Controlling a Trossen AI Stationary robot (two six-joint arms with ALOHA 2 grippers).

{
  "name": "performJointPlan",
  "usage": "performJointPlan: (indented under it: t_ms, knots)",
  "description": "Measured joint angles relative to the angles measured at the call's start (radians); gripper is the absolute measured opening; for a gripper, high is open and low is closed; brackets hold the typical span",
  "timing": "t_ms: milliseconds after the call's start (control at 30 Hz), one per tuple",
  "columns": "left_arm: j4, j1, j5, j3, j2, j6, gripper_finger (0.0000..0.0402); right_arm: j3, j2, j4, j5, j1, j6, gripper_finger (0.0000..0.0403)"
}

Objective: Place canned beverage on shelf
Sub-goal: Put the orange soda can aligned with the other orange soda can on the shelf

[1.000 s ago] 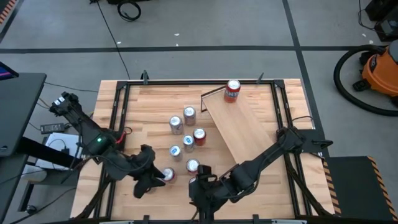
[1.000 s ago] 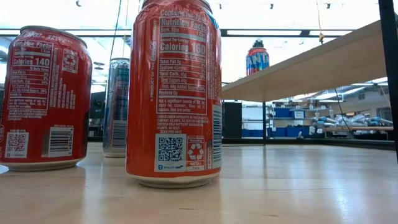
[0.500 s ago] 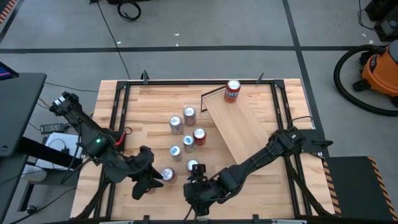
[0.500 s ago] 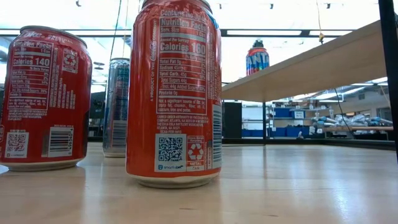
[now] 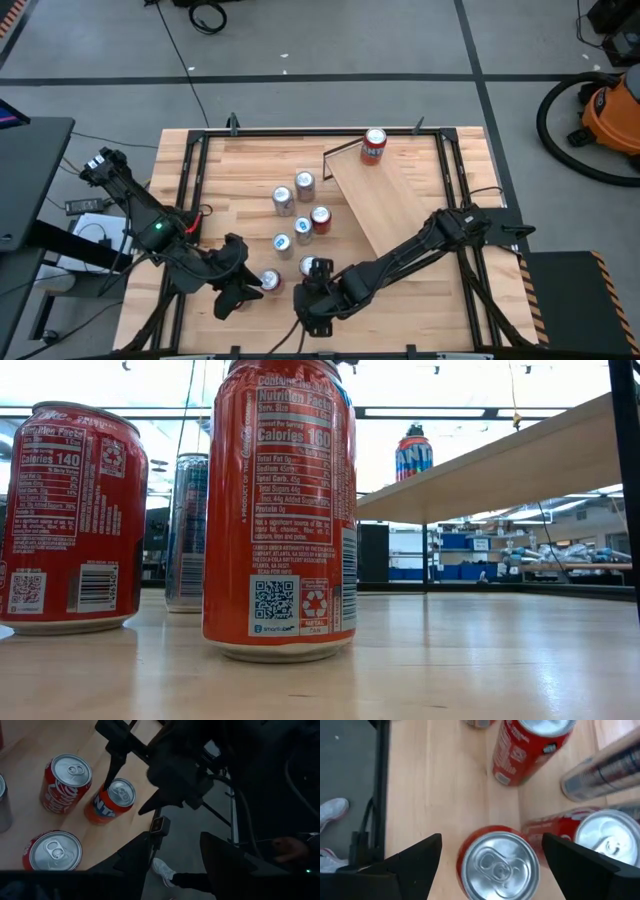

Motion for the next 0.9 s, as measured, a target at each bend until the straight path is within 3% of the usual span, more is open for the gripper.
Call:
performJointPlan:
  t_ms: [200,600,733,900]
  knots:
    - [0.000,0.000,-0.002,0.000,0.000,0.000,0.0185,-0.027,0.003,-0.028,0.036,-0.002,0.051,0.0355]
    - [-0.001,0.000,-0.003,0.000,0.000,0.003,0.0185,-0.112,0.000,-0.030,-0.035,-0.007,0.154,0.0334]
    - [-0.002,0.000,-0.003,0.000,0.000,0.005,0.0185,-0.113,-0.001,-0.037,-0.046,-0.009,0.126,0.0316]
    - [-0.001,0.000,-0.003,-0.001,0.000,0.004,0.0185,-0.113,-0.004,-0.071,-0.089,-0.011,-0.013,0.0322]
